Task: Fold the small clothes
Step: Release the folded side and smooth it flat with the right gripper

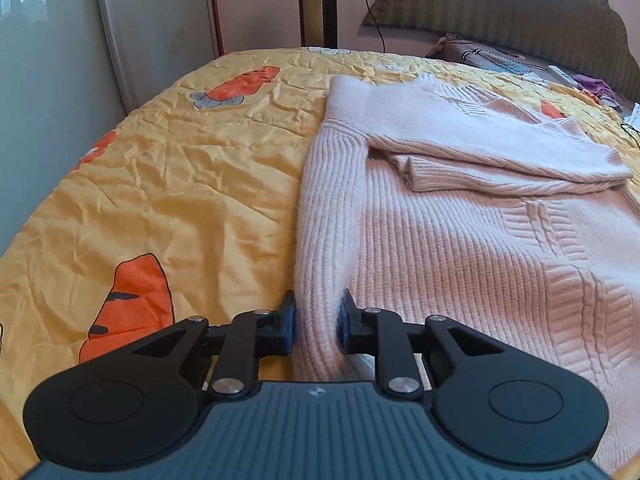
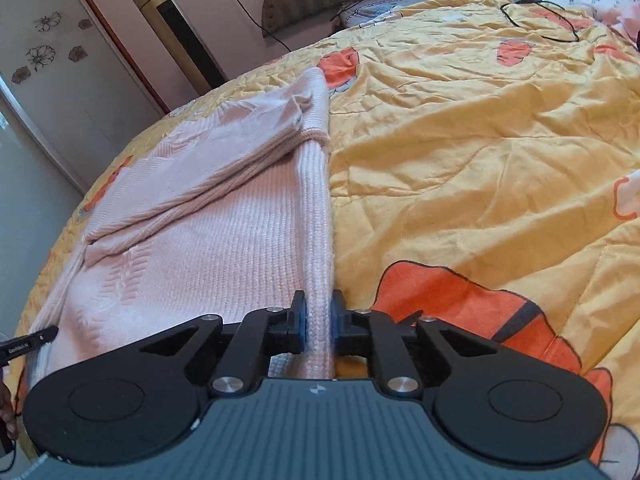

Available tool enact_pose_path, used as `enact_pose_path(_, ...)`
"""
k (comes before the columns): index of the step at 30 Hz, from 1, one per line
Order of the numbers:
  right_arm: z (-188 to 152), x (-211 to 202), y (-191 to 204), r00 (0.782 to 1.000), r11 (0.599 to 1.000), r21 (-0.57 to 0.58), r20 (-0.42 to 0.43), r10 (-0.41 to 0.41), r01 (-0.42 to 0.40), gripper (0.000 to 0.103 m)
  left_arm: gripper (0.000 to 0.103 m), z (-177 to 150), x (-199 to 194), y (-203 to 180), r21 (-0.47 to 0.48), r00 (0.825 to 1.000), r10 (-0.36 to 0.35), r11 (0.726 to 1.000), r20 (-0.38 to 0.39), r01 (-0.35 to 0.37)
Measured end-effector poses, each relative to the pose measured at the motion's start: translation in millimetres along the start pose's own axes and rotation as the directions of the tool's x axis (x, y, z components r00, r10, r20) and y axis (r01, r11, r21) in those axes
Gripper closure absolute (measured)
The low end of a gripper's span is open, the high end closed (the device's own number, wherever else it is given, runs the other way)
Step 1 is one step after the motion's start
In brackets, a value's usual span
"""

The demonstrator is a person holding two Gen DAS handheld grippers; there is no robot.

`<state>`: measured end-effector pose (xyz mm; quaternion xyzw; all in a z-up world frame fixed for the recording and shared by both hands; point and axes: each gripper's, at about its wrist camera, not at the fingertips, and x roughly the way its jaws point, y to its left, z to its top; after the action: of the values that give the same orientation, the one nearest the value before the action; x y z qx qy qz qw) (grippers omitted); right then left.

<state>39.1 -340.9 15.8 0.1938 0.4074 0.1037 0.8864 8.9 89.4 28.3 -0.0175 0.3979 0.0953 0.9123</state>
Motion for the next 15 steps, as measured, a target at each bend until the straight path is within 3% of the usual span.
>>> enact_pose_path(3, -4, -14, -3, 0.999, 0.997, 0.054, -0.012, 0.051, -0.05, 0.049, 0.064, -7, -16, 6, -0.051, 0.999, -0.034, 0.998, -0.016, 0.033)
enact_pose_path(4, -7, -22, -3, 0.998, 0.996, 0.061, -0.007, 0.063, -0.062, 0.046, 0.051, -11, -19, 7, -0.066, 0.999, -0.042, 0.997, -0.025, 0.041)
enact_pose_path(5, -11, -31, -5, 0.997, 0.994, 0.074, -0.009, 0.078, -0.077, 0.042, 0.044, -16, -22, 7, -0.067, 0.999, -0.043, 0.997, -0.032, 0.04)
enact_pose_path(10, -43, -50, -9, 0.983, 0.979, 0.152, -0.1, 0.151, -0.135, 0.044, 0.044, -36, -27, 1, -0.025, 0.998, -0.045, 0.999, -0.046, 0.044)
enact_pose_path(13, -60, -56, 5, 0.98, 0.983, 0.116, -0.128, 0.155, -0.141, 0.051, 0.044, -40, -26, -3, -0.007, 0.998, -0.054, 0.999, -0.029, 0.053)
enact_pose_path(14, -63, -56, 8, 0.977, 0.98, 0.125, -0.129, 0.169, -0.153, 0.067, 0.057, -40, -25, -3, -0.009, 0.998, -0.065, 0.998, -0.027, 0.065)
enact_pose_path(15, -66, -53, 10, 0.973, 0.979, 0.131, -0.149, 0.175, -0.156, 0.09, 0.068, -39, -26, -3, -0.019, 0.994, -0.101, 0.995, -0.032, 0.101)
